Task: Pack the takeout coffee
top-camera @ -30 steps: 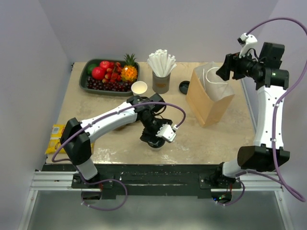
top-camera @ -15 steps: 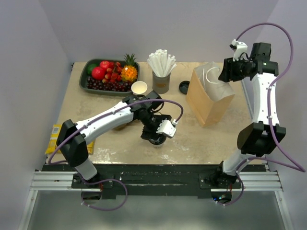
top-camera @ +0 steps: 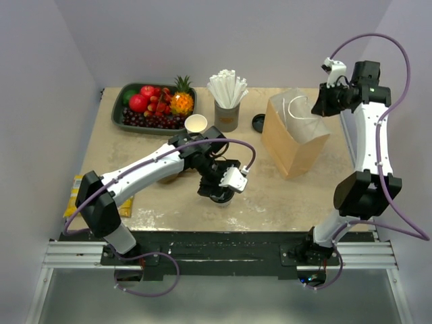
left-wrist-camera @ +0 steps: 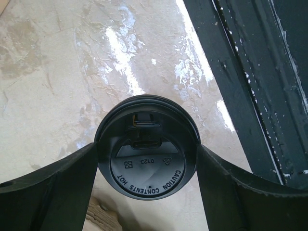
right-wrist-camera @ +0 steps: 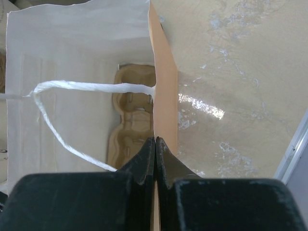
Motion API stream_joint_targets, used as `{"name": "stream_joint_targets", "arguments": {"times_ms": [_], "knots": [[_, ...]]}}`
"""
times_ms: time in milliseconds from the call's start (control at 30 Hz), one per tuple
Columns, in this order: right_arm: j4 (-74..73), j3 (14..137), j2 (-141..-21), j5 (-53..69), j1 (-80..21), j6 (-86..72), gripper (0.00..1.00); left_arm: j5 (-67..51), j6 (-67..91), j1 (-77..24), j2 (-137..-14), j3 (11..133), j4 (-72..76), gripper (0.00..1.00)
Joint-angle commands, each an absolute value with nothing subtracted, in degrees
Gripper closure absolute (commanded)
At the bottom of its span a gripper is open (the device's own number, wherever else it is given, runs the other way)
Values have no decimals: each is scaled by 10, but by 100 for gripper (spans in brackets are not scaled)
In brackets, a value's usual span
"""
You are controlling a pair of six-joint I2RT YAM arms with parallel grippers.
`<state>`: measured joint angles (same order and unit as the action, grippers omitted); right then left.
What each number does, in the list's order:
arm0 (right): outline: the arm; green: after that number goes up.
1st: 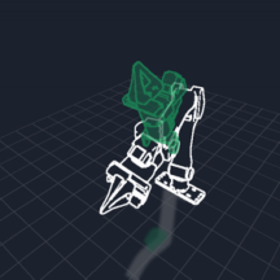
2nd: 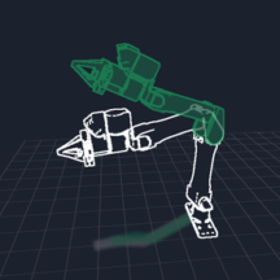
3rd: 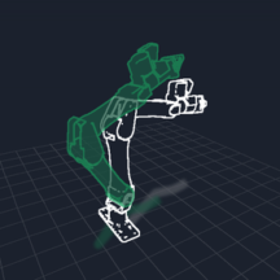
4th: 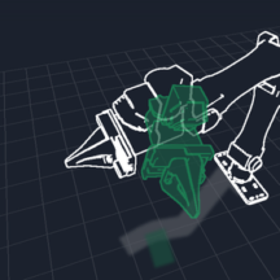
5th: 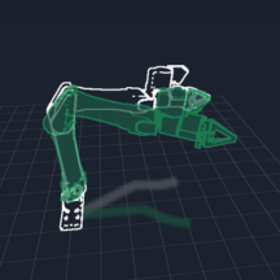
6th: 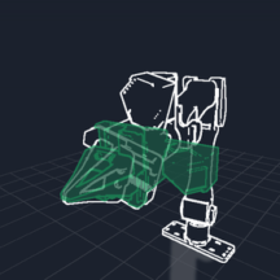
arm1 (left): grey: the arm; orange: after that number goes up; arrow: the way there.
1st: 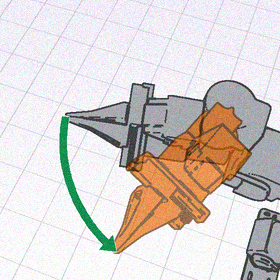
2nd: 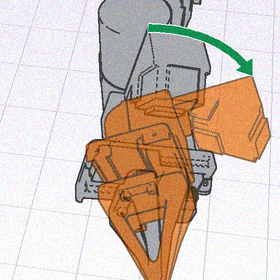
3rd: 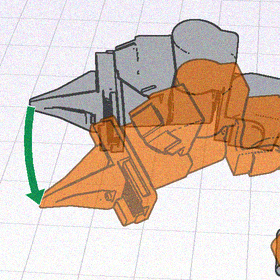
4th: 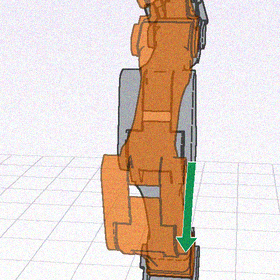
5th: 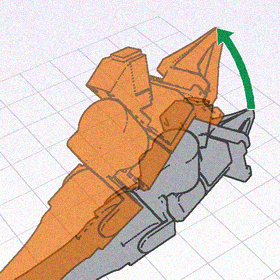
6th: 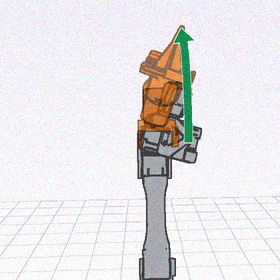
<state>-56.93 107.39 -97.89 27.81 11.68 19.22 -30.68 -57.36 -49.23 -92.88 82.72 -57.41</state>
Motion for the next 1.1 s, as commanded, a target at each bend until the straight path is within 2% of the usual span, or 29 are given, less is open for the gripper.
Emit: {"name": "stream_joint_targets", "arguments": {"times_ms": [0, 200, 467, 833, 967, 1067], "knots": [[-592, 1079, -913, 295, 114, 207, 100, -328, -535, -481, -901, 856, -553, 30], [-565, 963, -791, 287, 68, 201, 100, -356, -442, -439, -874, 926, -488, 30], [-542, 859, -708, 301, 33, 147, 100, -335, -332, -417, -782, 973, -318, 26], [-529, 764, -649, 348, 26, 93, 100, -324, -194, -417, -766, 923, -159, 26], [-512, 771, -643, 345, 25, 76, 100, -345, -152, -419, -787, 931, -114, 26], [-494, 840, -667, 334, 26, 70, 100, -353, -134, -424, -810, 951, -85, 26]]}}
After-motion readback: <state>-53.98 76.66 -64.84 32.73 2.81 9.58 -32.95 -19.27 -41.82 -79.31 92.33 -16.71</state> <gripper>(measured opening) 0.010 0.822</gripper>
